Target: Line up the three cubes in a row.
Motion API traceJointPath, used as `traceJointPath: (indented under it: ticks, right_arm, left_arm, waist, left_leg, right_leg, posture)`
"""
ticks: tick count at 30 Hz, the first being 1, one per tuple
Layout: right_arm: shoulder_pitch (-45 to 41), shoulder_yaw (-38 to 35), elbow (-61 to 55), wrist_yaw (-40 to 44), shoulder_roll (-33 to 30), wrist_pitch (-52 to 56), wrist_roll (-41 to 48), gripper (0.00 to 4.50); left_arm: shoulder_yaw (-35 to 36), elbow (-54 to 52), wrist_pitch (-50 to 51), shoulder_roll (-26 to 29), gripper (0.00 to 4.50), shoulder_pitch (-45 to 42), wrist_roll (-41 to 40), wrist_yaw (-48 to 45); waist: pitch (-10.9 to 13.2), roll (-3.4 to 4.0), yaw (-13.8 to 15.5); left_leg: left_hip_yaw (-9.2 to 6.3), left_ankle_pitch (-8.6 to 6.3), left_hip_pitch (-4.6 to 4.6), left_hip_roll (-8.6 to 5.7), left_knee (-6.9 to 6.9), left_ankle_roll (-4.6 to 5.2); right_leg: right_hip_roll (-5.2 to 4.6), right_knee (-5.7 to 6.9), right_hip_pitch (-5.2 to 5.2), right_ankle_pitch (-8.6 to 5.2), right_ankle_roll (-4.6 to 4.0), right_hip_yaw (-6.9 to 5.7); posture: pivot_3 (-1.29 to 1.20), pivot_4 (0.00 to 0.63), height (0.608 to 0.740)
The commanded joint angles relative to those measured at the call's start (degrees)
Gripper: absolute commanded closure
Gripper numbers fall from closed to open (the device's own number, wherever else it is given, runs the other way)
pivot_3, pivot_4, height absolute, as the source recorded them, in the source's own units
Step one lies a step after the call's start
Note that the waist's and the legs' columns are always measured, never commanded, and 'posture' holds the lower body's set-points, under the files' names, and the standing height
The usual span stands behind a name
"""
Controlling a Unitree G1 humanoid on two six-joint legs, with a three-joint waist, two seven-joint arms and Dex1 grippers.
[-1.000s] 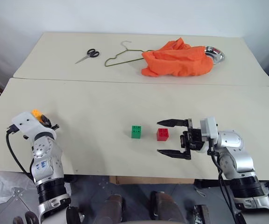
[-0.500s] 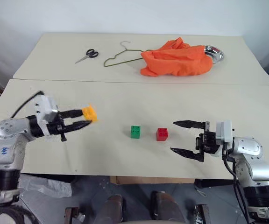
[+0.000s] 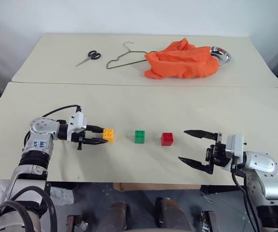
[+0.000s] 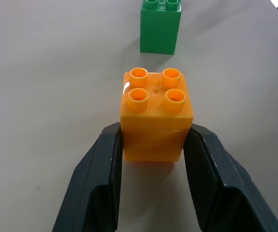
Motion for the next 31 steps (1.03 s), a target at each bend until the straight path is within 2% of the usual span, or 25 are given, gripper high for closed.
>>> traceJointPath:
  ticks: [1, 7, 12, 16, 17, 19, 21, 24, 26, 28, 31]
  right_arm:
    - [0.5, -0.7, -2.8, -0.7, -0.2, -1.0, 0.3, 0.00]
    - [0.1, -0.6, -2.2, -0.5, -0.4, -1.0, 0.4, 0.00]
    - [-1.3, -0.1, -0.8, 0.9, -0.5, -0.9, 0.6, 0.00]
    - [-4.3, 0.3, 1.4, 3.6, -1.4, 0.0, 1.1, 0.00]
    - [-5.4, 0.3, 2.2, 4.8, -2.4, 1.1, 1.5, 0.00]
    - [-6.5, 0.2, 3.3, 6.3, -3.5, 2.3, 2.0, 0.00]
    - [-8.8, -0.2, 5.1, 7.9, -5.1, 3.6, 2.7, 0.00]
    - [-12.7, -0.2, 7.6, 11.5, -8.1, 5.9, 3.3, 0.00]
    - [-15.8, 0.6, 9.5, 14.1, -9.1, 5.4, 2.6, 0.00]
    - [-19.0, 1.8, 11.9, 15.4, -9.4, 4.8, 1.1, 0.00]
    - [-20.0, 2.2, 15.1, 15.7, -8.4, 2.8, -0.3, 0.00]
  left_arm:
    - [0.0, 2.9, -2.5, -0.9, 3.04, -2.1, 1.3, -2.3]
    - [-0.8, 5.4, -3.1, -2.5, 3.04, -3.8, 2.3, -4.1]
    - [-0.1, 2.6, 0.0, -0.9, 1.39, -3.5, 1.5, -4.2]
    - [3.8, -6.8, 5.7, 3.2, 0.20, 0.7, -3.4, -3.2]
    - [5.5, -10.7, 7.9, 4.5, 0.03, 2.7, -5.4, -2.3]
    - [7.3, -15.9, 11.2, 5.7, 0.03, 5.4, -7.6, -1.0]
    - [10.5, -21.4, 10.2, 7.7, 0.03, 9.6, -8.3, 1.9]
    - [15.3, -28.4, 16.0, 12.2, 0.03, 16.4, -11.0, 3.7]
    - [17.8, -31.7, 16.5, 13.9, 0.03, 20.5, -10.1, 7.2]
    - [18.5, -32.6, 17.6, 14.7, 0.03, 22.6, -6.2, 13.8]
    - [18.6, -33.9, 19.5, 13.8, 0.03, 23.0, -7.4, 16.0]
  waist:
    - [0.0, 0.00, 0.1]
    - [0.0, 0.00, 0.3]
    - [0.0, -0.02, 0.3]
    - [0.0, -0.02, -0.5]
    - [0.0, -0.02, -0.8]
    - [0.0, -0.02, -1.2]
    - [0.0, -0.01, -1.2]
    - [0.0, 0.00, -1.3]
    - [0.0, 0.00, -1.1]
    - [0.0, 0.01, -1.1]
    - [0.0, 0.01, -0.5]
  left_leg:
    - [0.00, 0.00, 0.00, 0.00, 0.00, 0.00]
    - [0.00, 0.00, 0.00, -0.01, 0.00, 0.01]
    - [0.00, 0.01, 0.00, -0.02, 0.00, 0.02]
    - [0.00, 0.01, 0.00, 0.04, -0.01, 0.01]
    - [0.00, 0.01, 0.00, 0.06, -0.03, 0.01]
    - [0.01, 0.01, 0.00, 0.07, -0.05, 0.01]
    - [-0.02, 0.01, 0.00, 0.08, -0.04, 0.01]
    - [0.00, 0.00, 0.00, 0.10, -0.06, 0.00]
    - [-0.05, 0.00, 0.00, 0.13, -0.09, -0.02]
    - [-0.05, 0.00, 0.01, 0.14, -0.10, -0.03]
    - [-0.10, 0.00, 0.02, 0.10, -0.09, -0.02]
  right_leg:
    - [0.00, 0.00, 0.00, 0.00, 0.00, 0.00]
    - [0.02, 0.02, -0.01, 0.00, 0.00, 0.00]
    - [0.03, 0.03, -0.01, 0.00, 0.00, 0.00]
    - [0.02, 0.03, -0.03, 0.00, 0.00, 0.04]
    - [0.00, 0.03, -0.05, 0.00, 0.00, 0.06]
    - [-0.02, 0.02, -0.06, 0.00, 0.00, 0.13]
    - [-0.05, 0.01, -0.04, 0.00, -0.01, 0.23]
    - [-0.06, -0.03, -0.04, 0.00, -0.01, 0.43]
    - [-0.05, -0.05, -0.04, -0.03, -0.05, 0.44]
    - [-0.06, -0.10, -0.02, -0.03, -0.05, 0.46]
    - [-0.09, -0.23, 0.02, -0.03, -0.05, 0.42]
  posture:
    - [0.00, 0.150, 0.740]
    - [0.00, 0.150, 0.740]
    - [0.00, 0.150, 0.740]
    - [0.00, 0.150, 0.740]
    - [0.00, 0.150, 0.740]
    - [0.00, 0.150, 0.740]
    - [0.00, 0.150, 0.740]
    - [0.00, 0.150, 0.740]
    - [0.00, 0.150, 0.740]
    - [0.00, 0.150, 0.740]
    - [0.00, 0.150, 0.740]
